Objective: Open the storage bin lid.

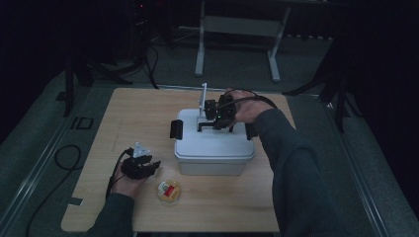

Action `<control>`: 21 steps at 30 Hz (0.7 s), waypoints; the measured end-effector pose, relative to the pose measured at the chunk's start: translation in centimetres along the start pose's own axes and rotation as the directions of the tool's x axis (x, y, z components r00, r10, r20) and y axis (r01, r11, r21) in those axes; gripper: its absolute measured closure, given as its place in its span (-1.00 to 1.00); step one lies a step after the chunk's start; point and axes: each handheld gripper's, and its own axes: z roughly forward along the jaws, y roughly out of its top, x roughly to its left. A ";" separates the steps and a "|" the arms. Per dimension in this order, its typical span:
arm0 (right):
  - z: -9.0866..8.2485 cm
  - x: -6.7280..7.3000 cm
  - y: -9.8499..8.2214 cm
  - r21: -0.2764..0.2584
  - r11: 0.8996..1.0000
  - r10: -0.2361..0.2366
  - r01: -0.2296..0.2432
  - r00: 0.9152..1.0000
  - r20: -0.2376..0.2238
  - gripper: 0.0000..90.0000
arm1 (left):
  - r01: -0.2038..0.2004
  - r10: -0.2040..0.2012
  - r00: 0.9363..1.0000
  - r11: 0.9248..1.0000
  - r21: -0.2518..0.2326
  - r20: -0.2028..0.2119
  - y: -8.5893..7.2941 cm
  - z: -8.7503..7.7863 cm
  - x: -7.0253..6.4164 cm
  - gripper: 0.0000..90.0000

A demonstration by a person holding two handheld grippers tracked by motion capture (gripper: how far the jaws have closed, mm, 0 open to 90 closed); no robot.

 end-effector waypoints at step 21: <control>-1.1 0.0 -1.0 -0.005 1.000 0.010 -0.010 1.000 0.021 0.87 | 0.000 0.000 1.000 1.000 -0.001 -0.002 0.0 0.0 0.0 0.24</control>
